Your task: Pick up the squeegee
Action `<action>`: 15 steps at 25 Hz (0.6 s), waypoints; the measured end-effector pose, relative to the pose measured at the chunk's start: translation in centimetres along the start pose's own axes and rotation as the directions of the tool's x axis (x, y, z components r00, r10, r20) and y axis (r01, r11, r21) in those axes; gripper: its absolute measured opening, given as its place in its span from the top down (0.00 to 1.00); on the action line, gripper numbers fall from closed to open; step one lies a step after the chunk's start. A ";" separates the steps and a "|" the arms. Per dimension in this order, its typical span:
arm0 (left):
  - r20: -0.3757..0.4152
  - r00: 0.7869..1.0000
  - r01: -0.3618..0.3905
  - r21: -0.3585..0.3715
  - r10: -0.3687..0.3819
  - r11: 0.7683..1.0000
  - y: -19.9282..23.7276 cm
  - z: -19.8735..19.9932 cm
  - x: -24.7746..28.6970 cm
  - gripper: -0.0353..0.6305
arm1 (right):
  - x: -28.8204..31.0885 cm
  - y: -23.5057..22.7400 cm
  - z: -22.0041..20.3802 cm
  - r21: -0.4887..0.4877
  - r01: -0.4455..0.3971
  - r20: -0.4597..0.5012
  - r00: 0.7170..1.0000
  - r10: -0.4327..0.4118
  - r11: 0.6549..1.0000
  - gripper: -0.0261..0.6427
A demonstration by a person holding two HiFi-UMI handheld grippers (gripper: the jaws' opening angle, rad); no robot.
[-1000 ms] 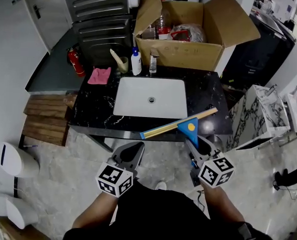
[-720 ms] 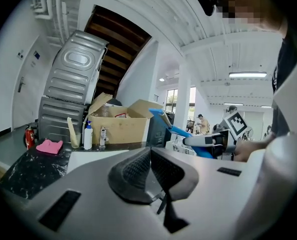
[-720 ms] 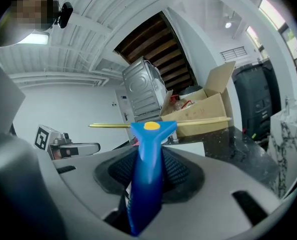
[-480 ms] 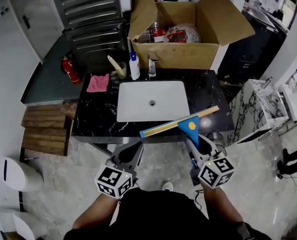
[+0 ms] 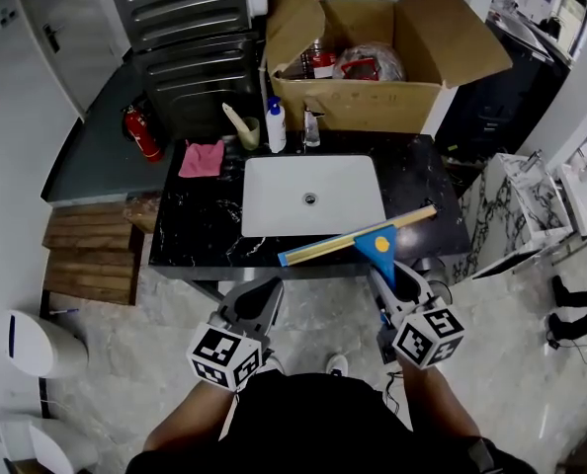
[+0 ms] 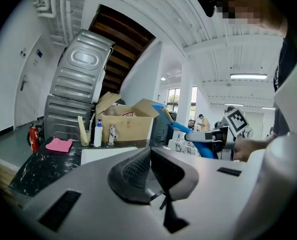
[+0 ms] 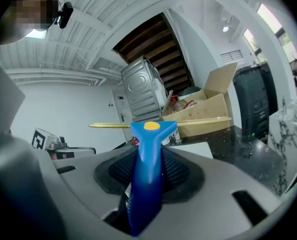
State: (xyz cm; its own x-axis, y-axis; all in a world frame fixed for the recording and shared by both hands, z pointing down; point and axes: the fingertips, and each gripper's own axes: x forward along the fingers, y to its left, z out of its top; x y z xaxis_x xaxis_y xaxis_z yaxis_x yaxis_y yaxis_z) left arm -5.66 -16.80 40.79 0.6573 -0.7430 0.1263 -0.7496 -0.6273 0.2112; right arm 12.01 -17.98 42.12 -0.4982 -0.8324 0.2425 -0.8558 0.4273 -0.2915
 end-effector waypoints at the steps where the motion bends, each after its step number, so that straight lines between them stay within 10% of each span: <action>1: -0.003 1.000 -0.001 -0.002 0.001 1.000 0.2 -0.1 -0.1 0.92 | 0.1 0.2 -0.1 0.001 0.000 -0.001 1.000 0.000 1.000 0.75; 15: -0.005 1.000 0.016 -0.004 -0.016 1.000 0.5 -0.4 -0.1 0.92 | 0.5 0.7 -0.8 -0.006 0.012 -0.022 1.000 -0.012 1.000 0.75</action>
State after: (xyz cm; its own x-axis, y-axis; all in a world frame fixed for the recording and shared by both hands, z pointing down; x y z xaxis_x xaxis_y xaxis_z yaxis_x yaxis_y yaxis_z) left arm -6.11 -16.91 41.31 0.6693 -0.7319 0.1283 -0.7390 -0.6378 0.2169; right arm 11.06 -17.79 42.77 -0.4908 -0.8296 0.2661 -0.8626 0.4196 -0.2827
